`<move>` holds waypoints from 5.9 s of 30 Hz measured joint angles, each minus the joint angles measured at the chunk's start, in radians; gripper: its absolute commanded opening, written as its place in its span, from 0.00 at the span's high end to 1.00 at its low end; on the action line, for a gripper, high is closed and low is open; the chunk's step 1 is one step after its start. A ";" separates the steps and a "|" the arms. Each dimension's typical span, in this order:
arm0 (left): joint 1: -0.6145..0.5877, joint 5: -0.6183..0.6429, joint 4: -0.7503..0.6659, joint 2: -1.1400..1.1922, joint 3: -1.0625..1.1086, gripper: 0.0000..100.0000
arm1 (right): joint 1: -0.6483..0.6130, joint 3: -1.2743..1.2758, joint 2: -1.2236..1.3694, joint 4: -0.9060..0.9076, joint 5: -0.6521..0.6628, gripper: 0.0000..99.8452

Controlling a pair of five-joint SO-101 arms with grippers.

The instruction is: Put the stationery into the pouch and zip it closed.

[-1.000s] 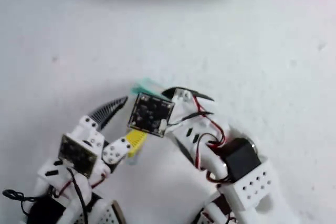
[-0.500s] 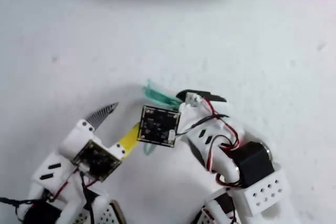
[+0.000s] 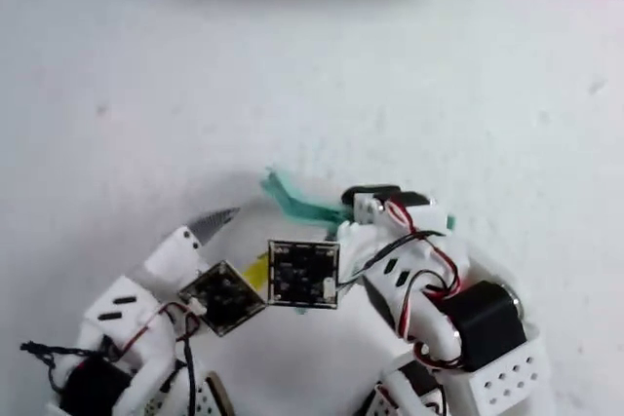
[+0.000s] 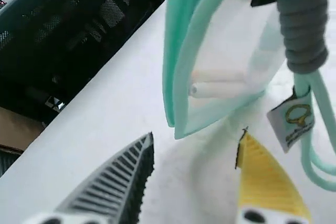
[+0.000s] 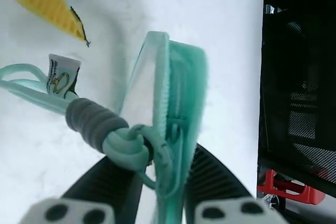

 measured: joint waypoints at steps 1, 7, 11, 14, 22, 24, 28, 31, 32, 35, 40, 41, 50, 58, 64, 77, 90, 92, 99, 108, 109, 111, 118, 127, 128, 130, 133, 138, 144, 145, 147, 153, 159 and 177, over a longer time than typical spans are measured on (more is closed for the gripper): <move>0.002 -0.002 -0.018 0.000 0.015 0.72 | 0.000 0.000 -0.002 0.000 0.006 0.98; 0.002 -0.003 -0.144 0.002 0.044 0.72 | -0.009 0.000 -0.028 0.074 0.077 0.98; 0.018 -0.003 -0.189 0.002 0.044 0.72 | -0.048 0.000 -0.025 0.078 0.095 0.98; 0.083 0.000 -0.196 0.000 0.058 0.72 | -0.089 0.000 -0.012 0.078 0.095 0.98; 0.144 0.051 -0.324 -0.003 0.144 0.73 | -0.133 -0.028 -0.008 0.098 0.095 0.98; 0.149 0.086 -0.362 -0.003 0.147 0.73 | -0.183 -0.066 -0.006 0.138 0.095 0.98; 0.170 0.172 -0.387 0.002 0.155 0.73 | -0.226 -0.126 -0.008 0.157 0.081 0.98; 0.206 0.184 -0.376 0.002 0.155 0.77 | -0.241 -0.132 -0.008 0.157 0.046 0.98; 0.229 0.186 -0.367 0.002 0.155 0.80 | -0.244 -0.132 -0.008 0.157 0.041 0.98; 0.273 0.189 -0.358 0.000 0.155 0.90 | -0.245 -0.132 -0.006 0.157 0.034 0.98; 0.305 0.192 -0.354 0.014 0.157 0.96 | -0.244 -0.135 -0.008 0.138 0.029 0.98; 0.307 0.192 -0.354 0.015 0.157 0.97 | -0.244 -0.135 -0.008 0.127 0.029 0.98; 0.308 0.192 -0.353 0.017 0.158 0.98 | -0.212 -0.097 -0.009 0.092 0.028 0.83; 0.242 0.212 -0.410 0.017 0.164 0.98 | -0.092 -0.092 -0.011 0.023 -0.057 0.71; 0.216 0.313 -0.425 0.015 0.164 0.98 | -0.028 -0.091 -0.012 -0.100 -0.132 0.71; 0.130 0.437 -0.595 -0.003 0.285 0.98 | 0.003 -0.112 -0.012 -0.114 -0.238 0.71; 0.130 0.437 -0.585 -0.003 0.282 0.98 | -0.114 -0.133 -0.011 -0.104 -0.712 0.79; 0.130 0.437 -0.585 -0.003 0.282 0.98 | -0.157 -0.092 -0.009 -0.104 -0.718 0.79; 0.130 0.437 -0.566 -0.003 0.276 0.98 | -0.193 0.014 -0.012 -0.203 -0.726 0.79; 0.130 0.437 -0.557 -0.005 0.275 0.98 | -0.193 0.081 -0.003 -0.322 -0.727 0.80; 0.130 0.437 -0.557 -0.005 0.275 0.98 | -0.193 0.081 0.006 -0.327 -0.727 0.80; 0.124 0.437 -0.557 -0.005 0.275 0.98 | -0.193 0.081 0.049 -0.344 -0.727 0.83; 0.121 0.439 -0.555 -0.005 0.273 0.98 | -0.218 0.081 0.130 -0.411 -0.726 0.97; 0.112 0.440 -0.535 -0.005 0.258 0.84 | -0.219 0.029 0.035 -0.425 -0.726 0.98; 0.112 0.442 -0.516 -0.005 0.242 0.84 | -0.219 0.008 0.029 -0.425 -0.726 0.98; 0.101 0.440 -0.480 -0.005 0.218 0.84 | -0.222 -0.026 0.028 -0.411 -0.726 0.98; 0.084 0.460 -0.459 -0.003 0.190 0.84 | -0.224 -0.075 0.026 -0.393 -0.726 0.98; 0.081 0.483 -0.445 0.012 0.146 0.85 | -0.226 -0.109 0.025 -0.391 -0.726 0.98; 0.081 0.486 -0.445 0.011 0.091 0.85 | -0.226 -0.109 0.025 -0.373 -0.724 0.98; 0.081 0.486 -0.442 0.011 0.084 0.85 | -0.226 -0.109 0.025 -0.365 -0.724 0.98; 0.083 0.486 -0.416 0.009 0.068 0.85 | -0.221 -0.110 0.025 -0.356 -0.724 0.98; 0.084 0.486 -0.308 0.000 -0.008 0.95 | -0.155 -0.114 0.028 -0.356 -0.724 0.98; 0.157 0.471 -0.298 0.002 -0.012 0.98 | -0.152 -0.152 0.094 -0.356 -0.724 0.98; 0.173 0.417 -0.259 -0.003 -0.015 0.98 | 0.023 -0.218 0.170 -0.350 -0.724 0.98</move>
